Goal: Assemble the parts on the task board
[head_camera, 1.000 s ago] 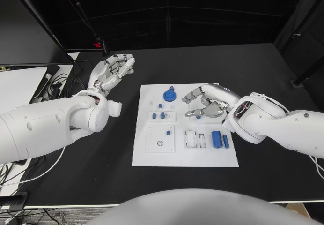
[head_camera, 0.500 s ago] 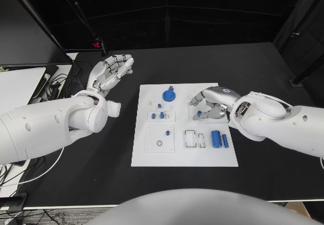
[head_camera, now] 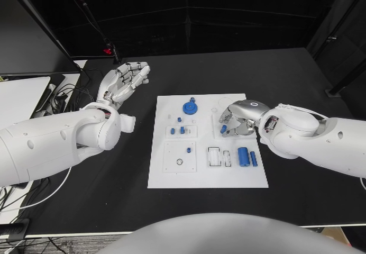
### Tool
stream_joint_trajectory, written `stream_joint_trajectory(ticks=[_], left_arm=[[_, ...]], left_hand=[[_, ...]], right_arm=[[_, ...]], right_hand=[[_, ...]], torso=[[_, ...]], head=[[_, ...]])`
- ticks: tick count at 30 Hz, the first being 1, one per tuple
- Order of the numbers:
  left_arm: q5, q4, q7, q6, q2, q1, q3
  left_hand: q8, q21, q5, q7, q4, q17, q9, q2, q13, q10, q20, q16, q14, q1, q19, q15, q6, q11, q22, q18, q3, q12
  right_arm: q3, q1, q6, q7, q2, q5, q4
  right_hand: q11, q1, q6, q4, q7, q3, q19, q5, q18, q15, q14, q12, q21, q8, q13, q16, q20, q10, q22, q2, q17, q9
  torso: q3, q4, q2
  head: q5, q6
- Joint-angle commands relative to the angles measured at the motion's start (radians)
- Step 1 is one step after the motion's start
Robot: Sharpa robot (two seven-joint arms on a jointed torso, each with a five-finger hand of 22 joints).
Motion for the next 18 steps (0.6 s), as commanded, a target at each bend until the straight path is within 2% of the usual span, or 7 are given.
stream_joint_trajectory(ticks=[1,3,6,18], left_arm=[[0.001,0.001,0.163,0.008,-0.001,0.001,0.001],[0.001,0.001,0.163,0.008,-0.001,0.001,0.001],[0.001,0.000,0.163,0.007,-0.001,0.001,0.001],[0.001,0.000,0.162,0.008,0.000,0.001,0.001]], left_hand=[[0.003,-0.006,0.003,0.146,0.000,-0.001,-0.001,0.011,-0.001,-0.007,-0.001,0.004,-0.009,-0.002,0.006,0.000,-0.006,-0.002,-0.001,-0.014,0.005,0.003],[0.003,-0.006,0.003,0.146,0.000,-0.001,-0.001,0.011,-0.001,-0.007,-0.001,0.004,-0.009,-0.002,0.006,0.000,-0.006,-0.002,-0.001,-0.014,0.005,0.003],[0.003,-0.006,0.003,0.146,0.000,-0.001,-0.001,0.011,-0.001,-0.007,-0.001,0.004,-0.009,-0.002,0.006,0.000,-0.006,-0.002,-0.001,-0.014,0.005,0.003],[0.007,-0.006,0.004,0.146,-0.001,-0.005,-0.002,0.016,-0.003,-0.009,-0.001,0.007,-0.010,-0.002,0.006,0.001,-0.008,-0.002,-0.002,-0.014,0.006,0.008]], right_arm=[[0.000,0.001,0.023,-0.049,0.003,-0.025,-0.001],[0.000,0.001,0.022,-0.050,0.006,-0.025,-0.002],[0.000,0.000,0.019,-0.046,0.010,-0.025,-0.002],[0.000,-0.002,-0.001,-0.024,0.018,-0.019,-0.002]], right_hand=[[-0.001,0.007,0.016,-0.002,-0.003,0.009,0.005,0.003,0.009,-0.006,0.074,0.008,0.007,0.008,0.000,-0.002,-0.004,0.013,0.176,0.019,0.119,0.001],[-0.009,0.017,0.036,-0.003,-0.012,0.013,0.008,0.003,0.008,-0.011,0.075,0.016,0.012,0.015,0.001,-0.001,-0.007,0.032,0.178,0.030,0.122,0.003],[-0.013,0.021,0.051,-0.002,-0.016,0.012,0.009,0.003,0.008,-0.015,0.076,0.022,0.014,0.020,0.000,0.000,-0.011,0.050,0.179,0.036,0.123,0.004],[-0.013,0.025,0.054,-0.001,-0.014,0.007,0.009,0.003,0.008,-0.016,0.076,0.024,0.012,0.017,-0.003,0.000,-0.014,0.063,0.179,0.037,0.123,0.002]], torso=[[0.0003,-0.0001,0.001],[0.0001,0.0002,0.001],[0.0005,0.0007,0.001],[0.0000,0.0010,0.001]], head=[[0.000,0.001],[-0.001,0.001],[-0.001,0.001],[0.000,0.000]])
